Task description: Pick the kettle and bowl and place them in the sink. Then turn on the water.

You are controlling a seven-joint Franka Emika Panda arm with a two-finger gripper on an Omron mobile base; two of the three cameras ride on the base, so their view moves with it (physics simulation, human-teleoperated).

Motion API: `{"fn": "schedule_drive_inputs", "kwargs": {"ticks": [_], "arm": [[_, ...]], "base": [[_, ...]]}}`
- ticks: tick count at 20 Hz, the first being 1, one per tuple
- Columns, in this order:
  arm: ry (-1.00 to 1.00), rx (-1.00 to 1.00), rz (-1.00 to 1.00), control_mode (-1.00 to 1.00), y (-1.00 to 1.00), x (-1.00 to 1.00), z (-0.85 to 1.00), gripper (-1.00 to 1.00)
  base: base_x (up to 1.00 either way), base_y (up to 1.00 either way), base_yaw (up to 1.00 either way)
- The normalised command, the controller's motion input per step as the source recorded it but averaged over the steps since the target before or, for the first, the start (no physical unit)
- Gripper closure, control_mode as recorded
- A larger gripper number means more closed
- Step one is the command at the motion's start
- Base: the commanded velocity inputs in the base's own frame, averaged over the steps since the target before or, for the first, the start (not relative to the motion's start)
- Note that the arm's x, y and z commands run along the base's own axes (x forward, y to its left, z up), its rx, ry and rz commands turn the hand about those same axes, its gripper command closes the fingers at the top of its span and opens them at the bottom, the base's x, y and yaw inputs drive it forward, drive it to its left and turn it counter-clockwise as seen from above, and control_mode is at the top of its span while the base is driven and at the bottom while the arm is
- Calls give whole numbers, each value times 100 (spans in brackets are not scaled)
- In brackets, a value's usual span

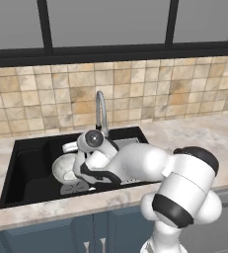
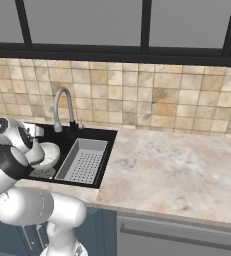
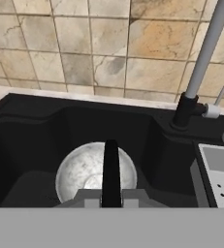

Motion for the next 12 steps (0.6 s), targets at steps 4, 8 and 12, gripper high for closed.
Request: {"fn": "schedule_drive_inputs", "kwargs": {"ticks": [4,8,12], "arm": [[0,0,0,-100,2,1,-13,100],[0,0,0,-100,3,4,-12,100],[0,0,0,-100,3,6,-7,100]], "base": [[0,0,0],[0,0,0],[0,0,0]]}}
